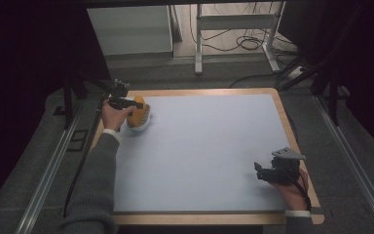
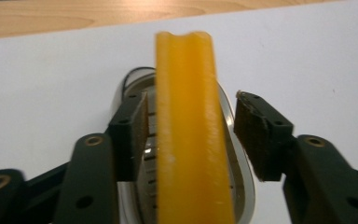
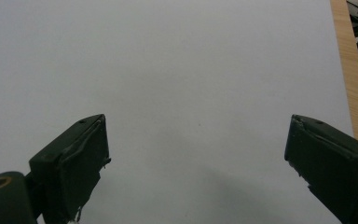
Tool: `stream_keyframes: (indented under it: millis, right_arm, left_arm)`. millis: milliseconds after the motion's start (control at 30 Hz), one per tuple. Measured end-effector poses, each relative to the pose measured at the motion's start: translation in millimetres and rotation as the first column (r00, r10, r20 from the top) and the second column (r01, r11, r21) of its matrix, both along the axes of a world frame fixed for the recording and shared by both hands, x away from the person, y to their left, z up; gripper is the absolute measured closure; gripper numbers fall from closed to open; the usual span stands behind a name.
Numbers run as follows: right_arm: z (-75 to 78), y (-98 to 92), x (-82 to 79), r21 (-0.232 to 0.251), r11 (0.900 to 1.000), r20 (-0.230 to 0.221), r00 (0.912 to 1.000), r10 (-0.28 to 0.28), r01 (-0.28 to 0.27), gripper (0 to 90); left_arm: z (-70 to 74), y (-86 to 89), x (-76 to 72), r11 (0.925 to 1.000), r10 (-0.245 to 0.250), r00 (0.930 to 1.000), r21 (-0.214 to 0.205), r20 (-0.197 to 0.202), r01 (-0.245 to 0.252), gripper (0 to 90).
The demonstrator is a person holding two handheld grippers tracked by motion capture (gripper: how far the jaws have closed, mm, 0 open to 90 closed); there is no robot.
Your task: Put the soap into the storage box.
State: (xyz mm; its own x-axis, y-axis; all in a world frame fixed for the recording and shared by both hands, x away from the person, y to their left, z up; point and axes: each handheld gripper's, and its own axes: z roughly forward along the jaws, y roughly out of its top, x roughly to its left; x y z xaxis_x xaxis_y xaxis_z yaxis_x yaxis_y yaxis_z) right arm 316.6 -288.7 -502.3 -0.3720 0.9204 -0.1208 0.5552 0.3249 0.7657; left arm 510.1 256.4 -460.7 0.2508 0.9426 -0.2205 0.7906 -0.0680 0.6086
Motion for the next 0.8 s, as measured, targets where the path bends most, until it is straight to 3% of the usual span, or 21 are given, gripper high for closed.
stream_keyframes:
  millis: [33,300,367,400,567,700,800]
  right_arm:
    - [-0.1,0.6,-0.1,0.000,1.0000,0.000,1.0000,0.002,-0.002,6.3]
    - [-0.3,1.8,0.0,-0.003,1.0000,-0.003,1.0000,0.006,-0.006,6.3]
    - [-0.1,2.3,0.0,-0.005,1.0000,-0.002,1.0000,0.008,-0.008,6.3]
    - [0.1,2.7,-0.1,-0.005,0.9999,-0.001,1.0000,0.009,-0.009,6.3]
    - [0.1,4.1,-0.4,-0.007,0.9999,-0.002,1.0000,0.009,-0.009,6.3]
    - [0.2,5.6,-0.6,-0.008,0.9999,-0.003,0.9999,0.012,-0.012,6.3]
    - [0.2,6.1,-0.7,-0.010,0.9998,-0.002,0.9999,0.014,-0.014,6.4]
  left_arm:
    - [0.3,0.3,-1.2,1.0000,-0.001,1.0000,0.007,0.001,0.001,37.1]
    - [4.5,11.8,-15.4,0.9986,0.041,0.9982,0.031,0.045,-0.042,25.0]
    - [6.6,17.0,-20.6,0.9991,0.038,0.9974,0.019,0.062,-0.039,23.7]
    - [7.4,20.0,-23.4,0.9996,0.028,0.9971,-0.002,0.071,-0.027,24.0]
    - [11.1,25.3,-40.2,0.9996,-0.007,0.9937,-0.024,0.112,0.010,23.1]
    - [15.2,21.3,-54.2,0.9977,-0.056,0.9893,-0.029,0.135,0.060,22.2]
    - [18.2,13.9,-66.7,0.9941,-0.106,0.9824,-0.002,0.154,0.108,21.2]
